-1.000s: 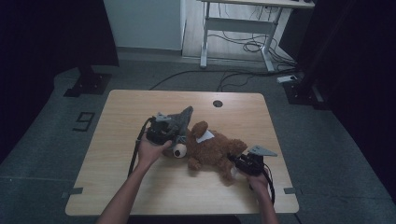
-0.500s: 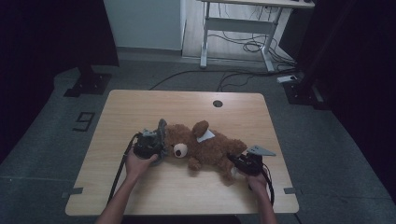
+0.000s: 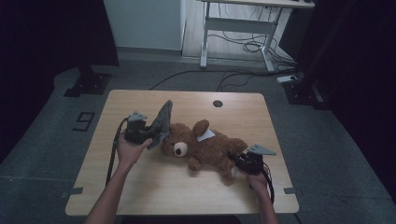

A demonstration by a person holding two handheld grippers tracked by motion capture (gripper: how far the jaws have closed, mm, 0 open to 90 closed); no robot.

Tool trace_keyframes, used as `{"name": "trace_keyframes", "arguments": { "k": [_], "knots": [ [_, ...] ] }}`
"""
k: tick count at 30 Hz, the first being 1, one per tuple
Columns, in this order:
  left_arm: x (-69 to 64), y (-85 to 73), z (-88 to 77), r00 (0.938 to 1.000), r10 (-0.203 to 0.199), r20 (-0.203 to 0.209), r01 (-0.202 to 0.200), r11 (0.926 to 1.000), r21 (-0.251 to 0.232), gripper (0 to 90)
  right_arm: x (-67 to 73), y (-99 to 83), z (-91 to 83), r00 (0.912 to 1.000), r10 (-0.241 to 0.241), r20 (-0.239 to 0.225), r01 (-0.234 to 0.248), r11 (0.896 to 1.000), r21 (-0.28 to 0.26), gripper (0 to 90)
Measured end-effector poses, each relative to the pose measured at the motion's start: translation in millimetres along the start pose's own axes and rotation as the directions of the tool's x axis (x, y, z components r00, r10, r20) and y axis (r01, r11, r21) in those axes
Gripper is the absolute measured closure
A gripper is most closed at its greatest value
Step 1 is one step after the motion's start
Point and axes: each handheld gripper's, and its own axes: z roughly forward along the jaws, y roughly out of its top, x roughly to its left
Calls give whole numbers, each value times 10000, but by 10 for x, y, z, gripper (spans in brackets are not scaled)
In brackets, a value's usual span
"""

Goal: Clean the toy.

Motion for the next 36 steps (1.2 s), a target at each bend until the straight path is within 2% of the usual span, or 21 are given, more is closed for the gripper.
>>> {"name": "trace_keyframes", "arguments": {
  "k": [3, 6, 8, 11, 13, 15, 21, 24, 27, 31, 36],
  "knots": [
    [-151, 223, 108, 9995, 297, 106, -298, 9995, 83, 782, 5, 2, -15, 10000, 5, 12, -5, 10000, -5, 715],
    [-286, 356, 350, 9978, 668, 35, -668, 9959, 614, 781, 12, 3, -36, 9999, -110, 16, 110, 9999, -48, 714],
    [-325, 372, 486, 9975, 700, 30, -699, 9935, 895, 781, 17, 6, -46, 9998, -183, 21, 183, 9998, -59, 714],
    [-333, 316, 672, 9980, 638, 50, -638, 9883, 1383, 781, 15, 6, -67, 9998, -203, -28, 203, 9998, -63, 712],
    [-310, 261, 718, 9987, 506, 72, -512, 9885, 1420, 781, 14, 3, -70, 9997, -202, -102, 200, 9997, -113, 710],
    [-289, 220, 701, 9990, 400, 186, -422, 9895, 1382, 783, 16, 6, -71, 9996, -264, -115, 263, 9996, -142, 709],
    [-267, 116, 622, 9983, 395, 440, -462, 9852, 1651, 787, 56, 30, -101, 9992, -382, -139, 381, 9992, -120, 669],
    [-284, 48, 589, 9978, 421, 508, -498, 9859, 1595, 788, 49, 54, -158, 9992, -299, -266, 295, 9995, -148, 586],
    [-276, -16, 554, 9976, 307, 628, -391, 9897, 1376, 788, 31, 80, -239, 9989, 3, -463, -31, 9983, -589, 515],
    [-244, -103, 524, 9965, 108, 824, -207, 9925, 1205, 791, 60, 162, -347, 9985, 46, -540, -93, 9961, -881, 398],
    [-275, -229, 448, 9965, 269, 794, -347, 9945, 992, 792, 80, 262, -463, 9978, 221, -617, -291, 9929, -1151, 315]
  ]
}}
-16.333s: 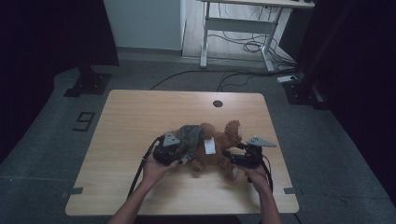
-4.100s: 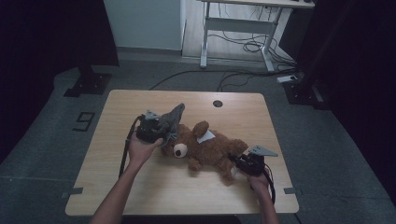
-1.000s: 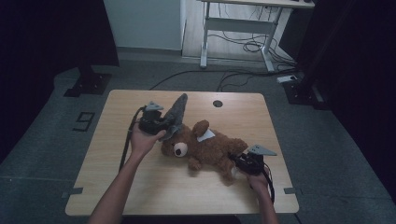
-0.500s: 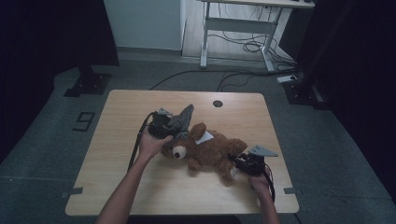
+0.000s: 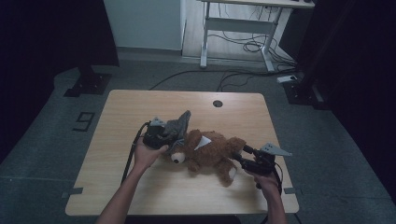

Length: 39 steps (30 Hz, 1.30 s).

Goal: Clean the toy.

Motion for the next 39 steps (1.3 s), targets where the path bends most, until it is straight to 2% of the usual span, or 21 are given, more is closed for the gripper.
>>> {"name": "trace_keyframes", "arguments": {
  "k": [5, 8, 9, 13, 16, 19, 24, 26, 27, 28, 30, 33, 35, 39],
  "knots": [
    [-36, -131, -58, 9999, 95, -38, -95, 9997, -217, 795, 85, 89, -83, 9997, -242, -99, 241, 9997, -56, 259],
    [-62, -202, -120, 9997, 223, 41, -222, 9996, -192, 796, 121, 132, -103, 9993, -279, -243, 276, 9996, -114, 248],
    [-70, -230, -140, 9998, 210, 66, -208, 9995, -227, 796, 146, 141, -91, 9984, -358, -427, 357, 9994, -18, 244],
    [-88, -336, -219, 9995, 263, 173, -259, 9993, -251, 796, 180, 144, -58, 9970, -394, -665, 402, 9991, 111, 229],
    [-107, -400, -257, 9994, 286, 218, -279, 9992, -294, 795, 207, 136, -1, 9960, -278, -845, 299, 9993, 228, 223],
    [-129, -454, -285, 9991, 375, 217, -368, 9988, -327, 795, 254, 112, 85, 9931, -267, -1146, 337, 9976, 597, 226],
    [-114, -504, -323, 9988, 316, 363, -302, 9989, -369, 795, 378, 63, 231, 9854, -585, -1601, 776, 9903, 1155, 288],
    [-123, -527, -343, 9987, 333, 380, -318, 9988, -375, 795, 415, 22, 301, 9844, -745, -1592, 988, 9837, 1503, 305],
    [-128, -541, -354, 9987, 364, 365, -350, 9987, -380, 794, 444, -22, 361, 9835, -902, -1568, 1181, 9768, 1787, 345],
    [-131, -556, -365, 9987, 378, 334, -365, 9986, -388, 794, 444, -22, 361, 9835, -902, -1568, 1181, 9768, 1787, 345],
    [-130, -588, -386, 9988, 340, 350, -326, 9987, -404, 794, 459, -62, 396, 9798, -925, -1771, 1248, 9755, 1813, 400],
    [-136, -633, -407, 9988, 303, 396, -287, 9987, -414, 794, 477, -109, 428, 9741, -1067, -1995, 1470, 9687, 1998, 466],
    [-156, -657, -408, 9989, 304, 363, -288, 9985, -458, 794, 483, -141, 453, 9732, -1172, -1979, 1597, 9636, 2146, 496],
    [-198, -680, -386, 9984, 378, 411, -359, 9983, -466, 795, 481, -173, 498, 9771, -1315, -1674, 1700, 9553, 2418, 528]
  ]
}}
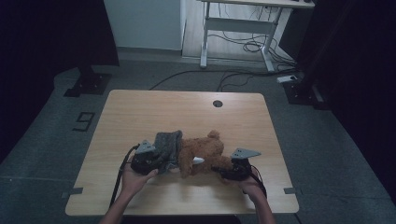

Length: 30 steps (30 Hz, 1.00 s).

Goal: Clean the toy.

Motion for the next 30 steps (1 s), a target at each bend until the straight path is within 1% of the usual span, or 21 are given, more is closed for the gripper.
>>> {"name": "trace_keyframes", "arguments": {
  "k": [1, 2, 4, 6, 7, 8, 9, 11, 13, 15, 16, 17, 18, 20, 21, 24, 26, 28, 30],
  "knots": [
    [-10, -4, 5, 10000, -4, 44, 4, 10000, 37, 795, -9, -10, 9, 10000, 22, 61, -23, 10000, 80, 536],
    [-21, -9, 10, 9999, 40, 104, -41, 9999, 98, 796, -19, -23, 19, 9999, 110, -7, -109, 9998, 147, 541],
    [-43, -30, 6, 9999, 114, 82, -115, 9999, 126, 795, -7, -52, 47, 9999, 147, -81, -144, 9995, 292, 551],
    [-36, -46, -9, 9999, 82, 108, -83, 9999, 124, 795, 36, -77, 74, 9998, 27, -180, -18, 9988, 497, 556],
    [-28, -59, -18, 9999, 52, 130, -53, 9999, 114, 795, 55, -90, 86, 9996, 29, -281, -14, 9985, 544, 559],
    [-22, -71, -28, 9998, 1, 176, -3, 9999, 133, 795, 103, -127, 108, 9990, -87, -429, 116, 9976, 677, 564],
    [-20, -83, -39, 9998, -6, 200, 3, 9999, 159, 795, 103, -127, 108, 9990, -87, -429, 116, 9976, 677, 564],
    [-28, -110, -58, 9997, 28, 243, -34, 9997, 252, 795, 153, -174, 137, 9979, -186, -624, 238, 9961, 844, 570],
    [-49, -138, -60, 9991, -9, 427, -10, 9989, 458, 795, 197, -225, 171, 9976, -296, -633, 358, 9944, 994, 573],
    [-84, -160, -9, 9985, 86, 544, -132, 9964, 841, 793, 214, -252, 186, 9974, -406, -599, 466, 9936, 1026, 574],
    [-96, -176, 59, 9981, 105, 602, -177, 9926, 1199, 791, 203, -246, 185, 9977, -358, -568, 414, 9941, 1002, 575],
    [-104, -196, 143, 9988, 150, 457, -215, 9893, 1446, 788, 193, -238, 191, 9982, -353, -482, 399, 9944, 983, 576],
    [-96, -208, 214, 9994, 100, 345, -149, 9892, 1457, 787, 184, -233, 198, 9984, -380, -413, 420, 9940, 1006, 577],
    [-48, -178, 297, 9981, -260, 553, 185, 9910, 1325, 787, 170, -226, 210, 9984, -493, -274, 519, 9932, 1040, 578],
    [-33, -149, 319, 9983, -300, 505, 235, 9918, 1254, 787, 159, -220, 210, 9982, -584, -145, 596, 9926, 1063, 578],
    [-18, -56, 385, 9990, -204, 402, 150, 9914, 1303, 787, 99, -202, 208, 9965, -772, 310, 731, 9907, 1147, 580],
    [-13, 0, 435, 9994, -132, 325, 85, 9903, 1386, 786, 41, -192, 216, 9954, -844, 446, 790, 9905, 1121, 580],
    [1, 51, 475, 9992, -240, 314, 196, 9908, 1336, 785, -33, -173, 221, 9940, -915, 605, 847, 9906, 1074, 580],
    [-3, 86, 468, 9988, -284, 386, 235, 9922, 1222, 783, -120, -158, 224, 9926, -893, 820, 813, 9921, 957, 578]
  ]
}}
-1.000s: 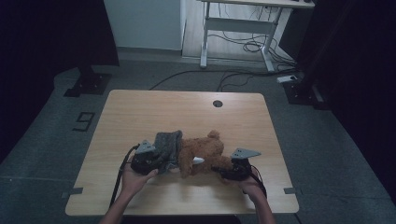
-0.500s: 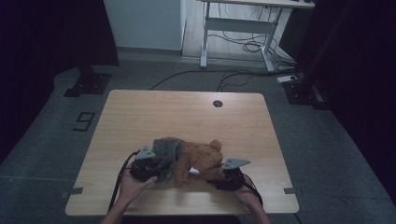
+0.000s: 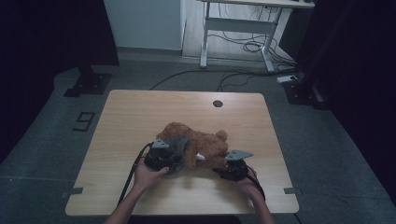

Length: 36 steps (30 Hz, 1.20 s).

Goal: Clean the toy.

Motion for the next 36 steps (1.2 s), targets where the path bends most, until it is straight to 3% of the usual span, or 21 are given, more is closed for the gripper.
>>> {"name": "trace_keyframes", "arguments": {
  "k": [3, 6, 10, 12, 15, 19, 22, 24, 26, 29, 31, 36],
  "knots": [
    [-73, 34, -142, 9997, 229, 16, -228, 9989, -408, 779, -129, 1, -22, 9997, 160, 193, -156, 9997, -201, 576],
    [-150, 130, -379, 9988, 484, -92, -491, 9926, -1111, 776, -231, -41, -60, 9985, 476, 289, -461, 9977, -496, 575],
    [-255, 403, -640, 9960, 868, -202, -891, 9758, -1999, 772, -217, -84, -69, 9991, 337, 266, -324, 9983, -475, 573],
    [-332, 565, -659, 9934, 1121, -223, -1143, 9720, -2053, 770, -207, -94, -67, 9990, 340, 275, -328, 9984, -452, 571],
    [-466, 787, -460, 9903, 1391, 8, -1370, 9759, -1699, 769, -203, -91, -65, 9986, 448, 276, -435, 9979, -478, 570],
    [-669, 972, 41, 9865, 1578, 430, -1535, 9841, -898, 769, -204, -93, -68, 9982, 532, 288, -517, 9974, -510, 569],
    [-839, 1000, 427, 9801, 1950, 360, -1946, 9808, -149, 769, -208, -96, -75, 9978, 633, 220, -620, 9966, -534, 568],
    [-890, 979, 540, 9772, 2123, 81, -2122, 9772, -75, 769, -220, -102, -80, 9976, 656, 228, -643, 9964, -544, 568],
    [-874, 974, 538, 9812, 1927, 148, -1924, 9811, -185, 771, -245, -125, -94, 9968, 768, 214, -755, 9955, -569, 568],
    [-792, 945, 453, 9823, 1870, -76, -1871, 9822, -185, 778, -294, -170, -129, 9932, 1162, -24, -1159, 9897, -844, 569],
    [-708, 910, 367, 9845, 1699, -428, -1709, 9850, -225, 780, -291, -167, -135, 9934, 1142, 80, -1132, 9900, -844, 569],
    [-470, 797, 149, 9813, 1431, -1286, -1478, 9886, -273, 782, -283, -174, -131, 9921, 1253, 106, -1241, 9892, -781, 570]
  ]
}}
